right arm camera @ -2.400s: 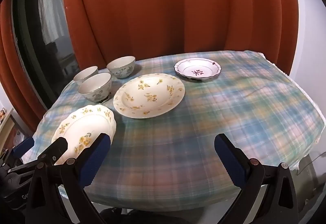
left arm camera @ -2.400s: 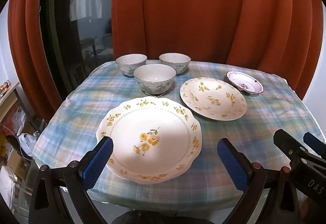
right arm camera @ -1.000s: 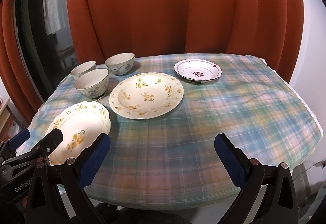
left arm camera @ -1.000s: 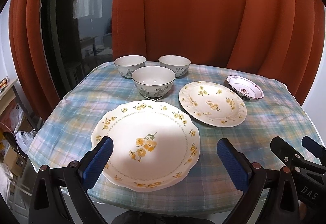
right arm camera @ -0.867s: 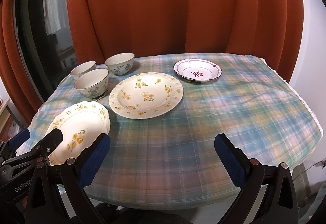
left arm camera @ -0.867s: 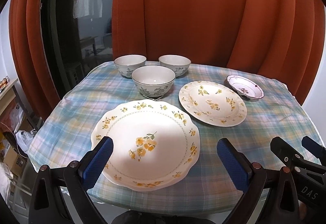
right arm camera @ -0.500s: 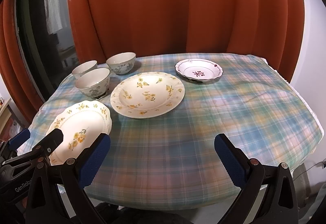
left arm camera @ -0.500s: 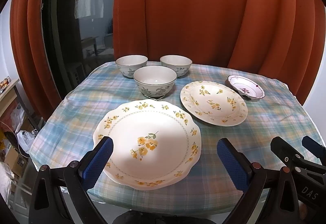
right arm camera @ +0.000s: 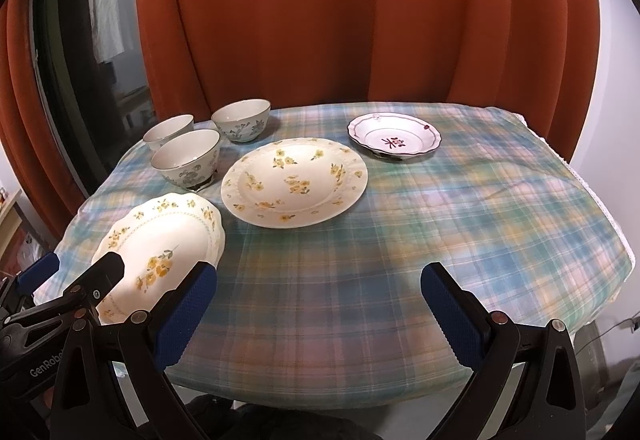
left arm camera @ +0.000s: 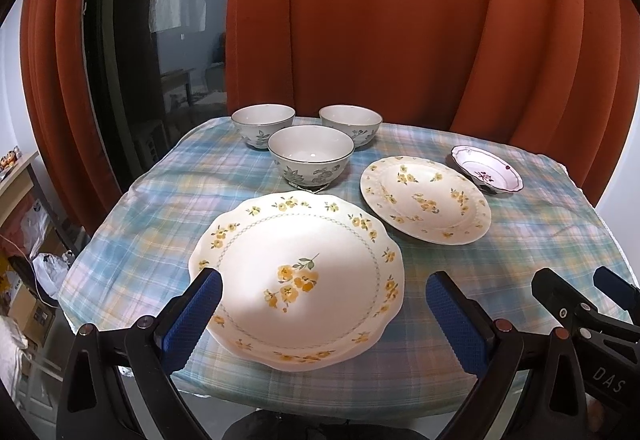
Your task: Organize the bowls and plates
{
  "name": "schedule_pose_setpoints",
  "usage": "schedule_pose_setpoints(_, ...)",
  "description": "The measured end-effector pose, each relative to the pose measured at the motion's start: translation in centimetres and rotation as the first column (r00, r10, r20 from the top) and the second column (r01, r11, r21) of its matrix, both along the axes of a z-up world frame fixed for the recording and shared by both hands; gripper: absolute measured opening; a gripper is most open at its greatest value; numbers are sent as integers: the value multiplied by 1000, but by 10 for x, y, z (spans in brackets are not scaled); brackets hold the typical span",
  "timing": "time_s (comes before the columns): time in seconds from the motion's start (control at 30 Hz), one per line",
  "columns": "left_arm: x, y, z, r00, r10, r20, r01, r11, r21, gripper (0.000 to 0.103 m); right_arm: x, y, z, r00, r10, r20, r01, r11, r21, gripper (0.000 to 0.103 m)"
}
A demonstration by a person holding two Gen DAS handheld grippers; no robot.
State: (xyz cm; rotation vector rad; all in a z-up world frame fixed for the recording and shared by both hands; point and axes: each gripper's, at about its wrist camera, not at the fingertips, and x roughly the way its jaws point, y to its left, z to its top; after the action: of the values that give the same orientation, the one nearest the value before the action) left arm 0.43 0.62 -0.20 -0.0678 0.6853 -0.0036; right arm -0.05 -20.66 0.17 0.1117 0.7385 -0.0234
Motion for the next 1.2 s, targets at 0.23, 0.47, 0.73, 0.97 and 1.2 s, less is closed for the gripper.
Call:
schedule_pose_setpoints(0.23,5,9,0,1000,-3,-13,3,1000,-1,102,3,8,1,1000,1,-10,-1,1000,-10,103)
schedule_pose_setpoints(0.47,19,21,-7,998,6,-55,-6,1000,-3,102,15,20,-5,999,12,-49,-12,1000,-6,103)
schedule_pose_setpoints(0.73,40,38,-17,991,15,-131,-14,1000,7,102,37,37,-14,995,19,-103,-20,1000,-8,103)
schedule_pose_setpoints(0.97,67,59,-28,979,16,-202,-12,1000,19,100,63,58,-27,985,30,-170,-28,1000,10,103)
schedule_pose_setpoints(1.2,95,80,-47,958,-6,-288,11,1000,15,98,91,85,-42,973,33,-227,-30,999,19,102)
